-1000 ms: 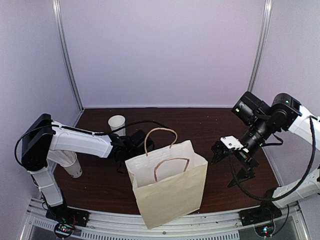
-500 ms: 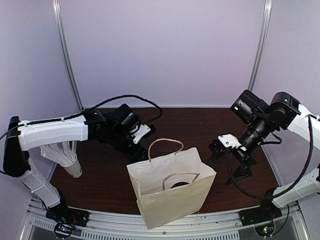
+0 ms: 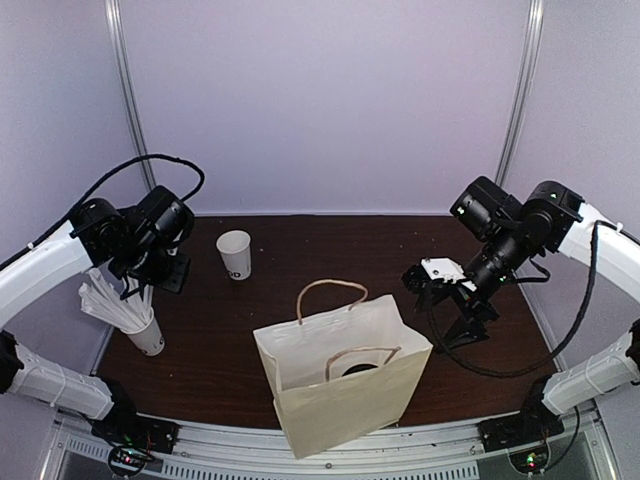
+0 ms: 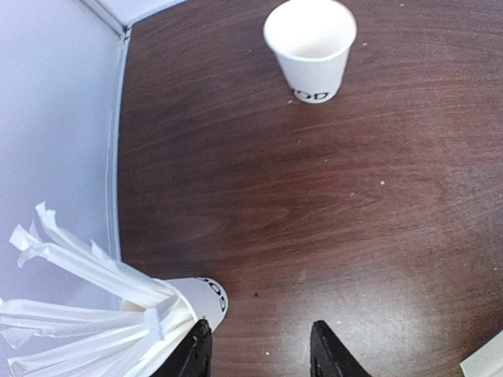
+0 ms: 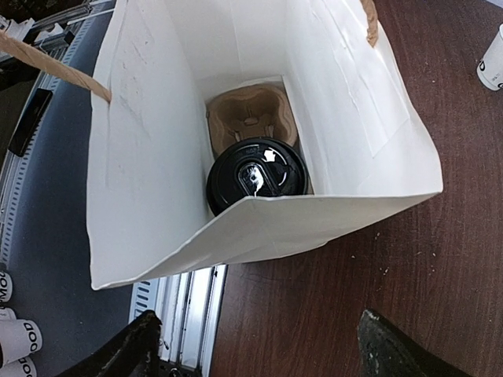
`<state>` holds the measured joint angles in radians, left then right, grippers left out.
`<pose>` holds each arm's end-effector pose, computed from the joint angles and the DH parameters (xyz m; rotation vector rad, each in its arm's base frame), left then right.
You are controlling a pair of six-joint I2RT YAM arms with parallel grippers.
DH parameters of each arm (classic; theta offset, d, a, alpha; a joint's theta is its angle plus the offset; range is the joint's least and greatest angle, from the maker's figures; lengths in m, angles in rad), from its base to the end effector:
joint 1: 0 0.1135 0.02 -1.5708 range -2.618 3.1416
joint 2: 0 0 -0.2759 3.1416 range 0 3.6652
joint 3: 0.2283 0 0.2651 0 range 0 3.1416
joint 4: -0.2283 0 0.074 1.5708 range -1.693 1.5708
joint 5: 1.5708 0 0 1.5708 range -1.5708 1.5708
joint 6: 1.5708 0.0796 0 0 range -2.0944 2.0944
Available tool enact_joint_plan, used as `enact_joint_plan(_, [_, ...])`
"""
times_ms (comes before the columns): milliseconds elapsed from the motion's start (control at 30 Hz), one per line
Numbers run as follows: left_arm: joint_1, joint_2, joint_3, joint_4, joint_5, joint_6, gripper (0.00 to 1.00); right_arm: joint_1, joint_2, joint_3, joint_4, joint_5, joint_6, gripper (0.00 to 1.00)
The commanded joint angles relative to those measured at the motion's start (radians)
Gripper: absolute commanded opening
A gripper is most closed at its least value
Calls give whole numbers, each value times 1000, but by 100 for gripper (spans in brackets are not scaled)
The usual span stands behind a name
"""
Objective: Pack the takeout coffee
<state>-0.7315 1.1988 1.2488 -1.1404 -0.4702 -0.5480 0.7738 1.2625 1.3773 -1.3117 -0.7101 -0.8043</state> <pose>0.2039 -0.1346 0.3148 0.0824 2.4847 0.1140 0.1318 0.2014 0.3405 -1.9768 1.7051 0.9579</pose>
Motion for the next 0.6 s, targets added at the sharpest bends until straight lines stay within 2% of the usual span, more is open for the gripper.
enact_joint_plan(0, [68,-18,-50,-37,-14,-45,44,-5,7,26,22,-15,14,86])
enact_joint_plan(200, [104,-22,-66,-18,-31,-3,43,-4,14,14,27,-22,16,86])
enact_joint_plan(333, [109,-30,-35,-18,-9,29,39,-5,19,5,32,-20,16,86])
enact_joint_plan(400, [109,-31,0,-48,2,28,39,-4,23,7,31,-22,16,86])
enact_joint_plan(567, [109,-46,54,-123,-73,17,38,-4,30,8,35,-32,8,85])
